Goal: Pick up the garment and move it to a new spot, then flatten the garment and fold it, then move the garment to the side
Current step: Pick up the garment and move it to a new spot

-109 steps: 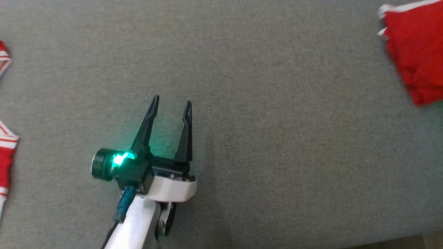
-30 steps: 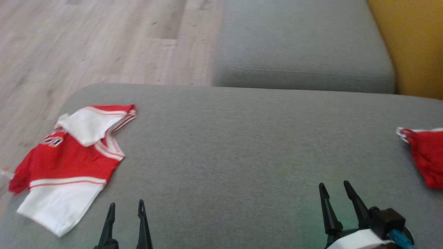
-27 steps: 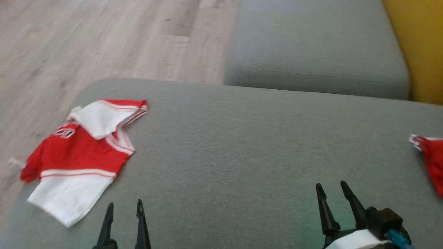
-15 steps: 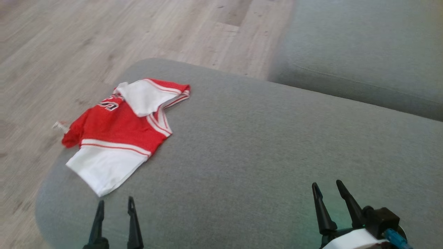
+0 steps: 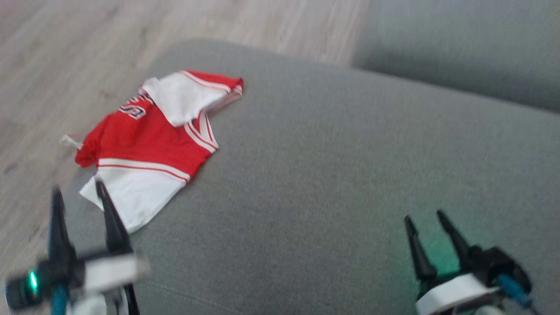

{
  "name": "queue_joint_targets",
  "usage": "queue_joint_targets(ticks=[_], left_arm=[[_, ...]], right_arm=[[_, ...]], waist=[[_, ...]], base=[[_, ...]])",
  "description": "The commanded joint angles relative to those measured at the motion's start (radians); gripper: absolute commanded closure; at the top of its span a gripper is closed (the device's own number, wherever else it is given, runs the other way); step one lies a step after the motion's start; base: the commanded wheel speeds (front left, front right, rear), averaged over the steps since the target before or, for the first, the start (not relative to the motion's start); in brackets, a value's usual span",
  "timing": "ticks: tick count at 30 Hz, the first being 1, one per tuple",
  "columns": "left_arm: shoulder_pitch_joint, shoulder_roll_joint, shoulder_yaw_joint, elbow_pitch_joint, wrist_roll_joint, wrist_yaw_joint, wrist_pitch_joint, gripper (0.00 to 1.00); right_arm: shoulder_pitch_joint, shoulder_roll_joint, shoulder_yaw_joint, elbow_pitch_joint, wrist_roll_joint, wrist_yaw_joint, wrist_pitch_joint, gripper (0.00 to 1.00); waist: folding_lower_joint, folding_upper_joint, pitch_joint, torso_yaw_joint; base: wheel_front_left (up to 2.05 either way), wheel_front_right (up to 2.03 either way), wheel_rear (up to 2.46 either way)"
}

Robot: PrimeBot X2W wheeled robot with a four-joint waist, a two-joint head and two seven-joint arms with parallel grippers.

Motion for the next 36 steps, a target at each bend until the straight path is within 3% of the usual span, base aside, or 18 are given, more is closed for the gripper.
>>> queue_joint_targets(ticks=[1, 4, 8, 12, 15, 23, 27, 28, 36], left_arm=[[-0.117, 0.005, 0.044, -0.036, 0.015, -0.012, -0.005, 0.0], [-0.245, 0.028, 0.061, 0.032, 0.021, -0.048, -0.005, 0.0], [-0.44, 0.063, 0.034, 0.263, 0.022, -0.094, 0.015, 0.0], [-0.646, 0.083, 0.012, 0.494, 0.02, -0.11, 0.151, 0.0], [-0.764, 0.075, 0.006, 0.645, -0.014, -0.145, 0.242, 0.0], [-0.886, 0.063, 0.026, 1.007, -0.081, -0.174, 0.379, 0.0], [-0.894, 0.057, 0.033, 1.082, -0.102, -0.192, 0.383, 0.02], [-0.896, 0.058, 0.031, 1.091, -0.103, -0.198, 0.361, 1.0], [-0.933, 0.122, 0.002, 1.097, -0.073, -0.221, 0.101, 1.0]], right_arm=[[-0.069, -0.043, 0.022, -0.043, -0.008, -0.001, -0.011, 0.0], [-0.106, -0.093, 0.032, -0.06, -0.015, -0.001, -0.011, 0.0], [-0.145, -0.162, 0.031, -0.084, -0.017, -0.001, -0.011, 0.0], [-0.169, -0.224, 0.029, -0.108, -0.02, -0.001, -0.011, 0.0], [-0.181, -0.259, 0.022, -0.12, -0.02, -0.001, -0.011, 0.0], [-0.206, -0.281, 0.013, -0.136, -0.015, -0.001, -0.011, 0.0], [-0.209, -0.278, 0.01, -0.14, -0.018, -0.001, -0.011, 0.0], [-0.209, -0.276, 0.008, -0.14, -0.02, -0.001, -0.011, 0.0], [-0.205, -0.238, 0.029, -0.117, -0.027, -0.001, -0.011, 0.0]], waist=[[-0.0001, 0.0, 0.082, -0.02], [-0.0001, 0.0, 0.156, -0.038], [-0.0001, 0.0, 0.242, -0.054], [-0.0001, 0.0, 0.316, -0.066], [-0.0001, 0.0, 0.356, -0.073], [-0.0001, 0.0, 0.409, -0.101], [-0.0001, 0.0, 0.418, -0.104], [-0.0001, 0.0, 0.418, -0.103], [-0.0001, 0.0, 0.328, -0.114]], base=[[0.0, 0.0, 0.0], [0.0, 0.0, 0.0], [0.0, 0.0, 0.0], [0.0, 0.0, 0.0], [0.0, 0.0, 0.0], [0.0, 0.0, 0.0], [0.0, 0.0, 0.0], [0.0, 0.0, 0.0], [0.0, 0.0, 0.0]])
